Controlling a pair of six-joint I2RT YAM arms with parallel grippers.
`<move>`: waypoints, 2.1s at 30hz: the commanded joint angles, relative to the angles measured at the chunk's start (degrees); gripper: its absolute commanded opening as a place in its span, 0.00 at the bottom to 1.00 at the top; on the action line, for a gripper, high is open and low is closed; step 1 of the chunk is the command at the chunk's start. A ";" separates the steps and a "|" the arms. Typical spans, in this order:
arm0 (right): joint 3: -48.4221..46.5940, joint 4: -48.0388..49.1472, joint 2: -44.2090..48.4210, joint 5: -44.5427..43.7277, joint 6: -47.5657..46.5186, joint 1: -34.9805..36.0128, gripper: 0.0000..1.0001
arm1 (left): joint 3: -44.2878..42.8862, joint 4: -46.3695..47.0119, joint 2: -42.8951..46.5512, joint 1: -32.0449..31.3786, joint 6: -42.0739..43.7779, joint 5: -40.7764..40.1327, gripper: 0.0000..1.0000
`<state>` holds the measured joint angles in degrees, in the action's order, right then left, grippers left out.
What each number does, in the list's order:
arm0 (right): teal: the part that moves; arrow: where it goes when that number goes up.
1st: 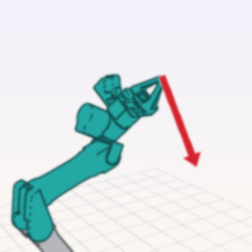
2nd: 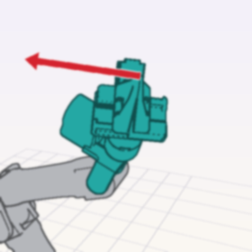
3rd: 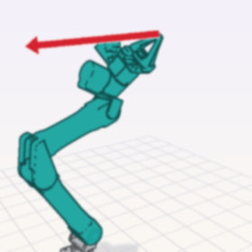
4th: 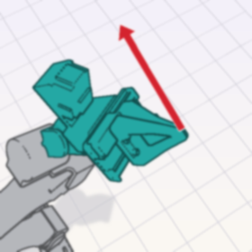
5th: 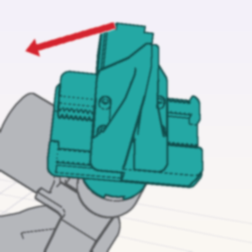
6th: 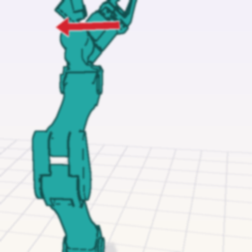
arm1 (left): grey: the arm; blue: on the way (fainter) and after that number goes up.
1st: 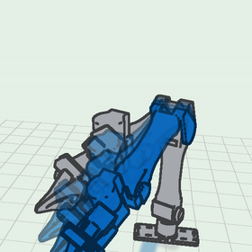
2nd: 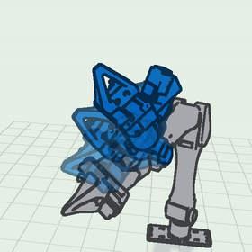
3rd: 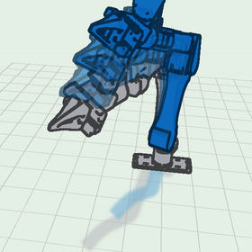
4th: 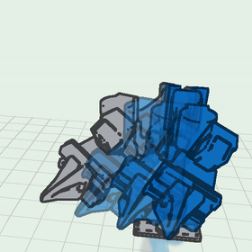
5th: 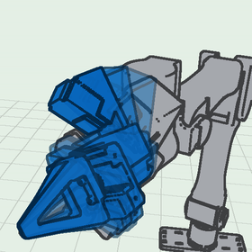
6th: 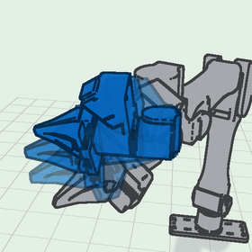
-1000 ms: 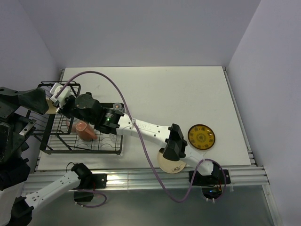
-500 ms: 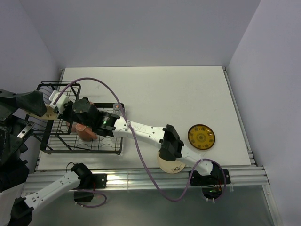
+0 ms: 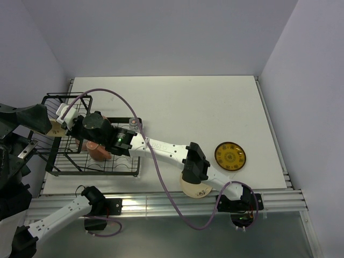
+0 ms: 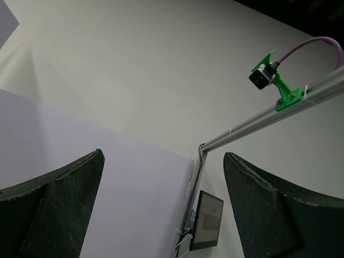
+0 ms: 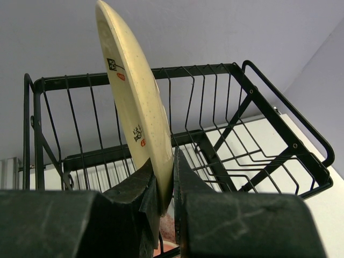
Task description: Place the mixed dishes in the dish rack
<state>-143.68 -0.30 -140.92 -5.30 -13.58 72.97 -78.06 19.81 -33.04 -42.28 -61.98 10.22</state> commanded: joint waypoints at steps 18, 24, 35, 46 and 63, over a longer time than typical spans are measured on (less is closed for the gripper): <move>0.15 3.81 -0.84 -1.29 0.40 -0.90 0.02 | 0.01 -0.57 0.96 0.27 0.36 -1.61 0.99; 0.77 3.64 -0.32 -0.85 0.40 -0.81 0.13 | -0.07 -0.21 0.52 0.27 0.45 -1.52 0.99; 1.91 3.37 0.39 -0.24 0.05 -1.07 0.23 | 0.45 0.75 0.08 0.27 0.19 -1.52 0.99; 2.70 3.02 1.44 -0.15 0.22 -0.99 0.40 | 0.98 1.72 -0.45 0.27 0.19 -1.52 0.99; 0.86 2.58 4.43 0.03 -0.21 -1.95 0.66 | 2.21 2.69 -1.24 0.27 -0.16 -1.17 0.99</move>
<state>-141.10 0.84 -141.05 -5.30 -13.15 71.40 -76.09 20.67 -33.08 -42.28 -62.04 8.97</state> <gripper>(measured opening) 0.656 0.992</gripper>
